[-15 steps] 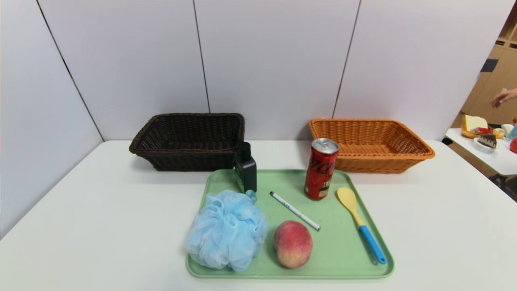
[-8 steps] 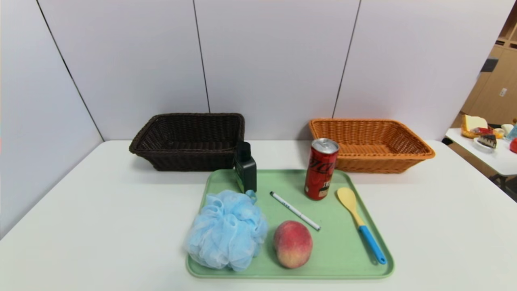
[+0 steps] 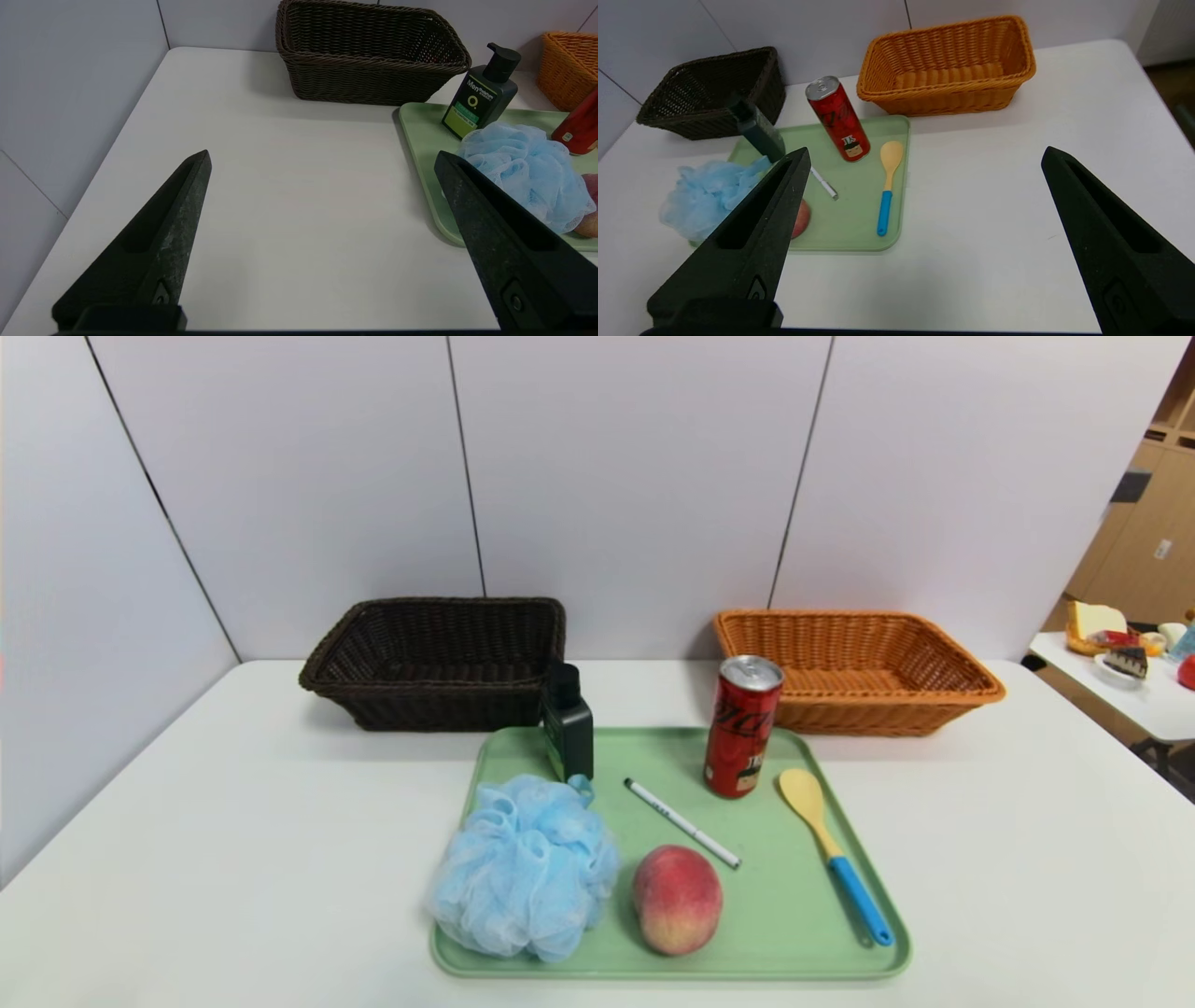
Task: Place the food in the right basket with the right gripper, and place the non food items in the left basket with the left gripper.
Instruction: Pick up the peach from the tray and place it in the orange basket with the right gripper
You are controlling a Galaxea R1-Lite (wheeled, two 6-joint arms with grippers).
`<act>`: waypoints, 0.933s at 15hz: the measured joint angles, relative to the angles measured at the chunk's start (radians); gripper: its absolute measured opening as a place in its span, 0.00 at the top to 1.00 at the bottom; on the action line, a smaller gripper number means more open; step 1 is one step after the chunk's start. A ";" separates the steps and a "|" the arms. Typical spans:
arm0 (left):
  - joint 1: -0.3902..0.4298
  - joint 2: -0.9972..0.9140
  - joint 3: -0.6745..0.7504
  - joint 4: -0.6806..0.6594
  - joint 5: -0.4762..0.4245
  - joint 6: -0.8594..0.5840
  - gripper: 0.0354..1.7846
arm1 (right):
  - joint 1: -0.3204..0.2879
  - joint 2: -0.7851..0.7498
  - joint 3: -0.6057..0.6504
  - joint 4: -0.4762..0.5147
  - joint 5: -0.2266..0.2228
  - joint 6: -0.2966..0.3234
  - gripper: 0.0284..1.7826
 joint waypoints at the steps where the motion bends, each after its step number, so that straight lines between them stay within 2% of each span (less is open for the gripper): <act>1: 0.000 0.078 -0.059 0.021 -0.008 -0.004 0.06 | 0.006 0.094 -0.110 0.077 0.007 0.021 0.04; 3: 0.001 0.240 -0.170 0.063 -0.020 -0.008 0.06 | 0.035 0.280 -0.317 0.243 0.016 0.059 0.04; 5: -0.003 0.385 -0.269 0.122 -0.026 -0.015 0.06 | 0.112 0.441 -0.480 0.401 0.017 0.124 0.04; 7: -0.063 0.513 -0.362 0.189 -0.029 -0.067 0.06 | 0.266 0.574 -0.584 0.522 -0.001 0.241 0.04; 11: -0.242 0.703 -0.500 0.266 -0.007 -0.236 0.06 | 0.610 0.796 -0.655 0.575 -0.092 0.490 0.04; 12: -0.272 0.734 -0.521 0.267 0.016 -0.241 0.06 | 0.679 0.855 -0.662 0.578 -0.114 0.552 0.04; 14: -0.322 0.779 -0.546 0.266 0.092 -0.244 0.06 | 0.775 0.961 -0.670 0.581 -0.140 0.647 0.04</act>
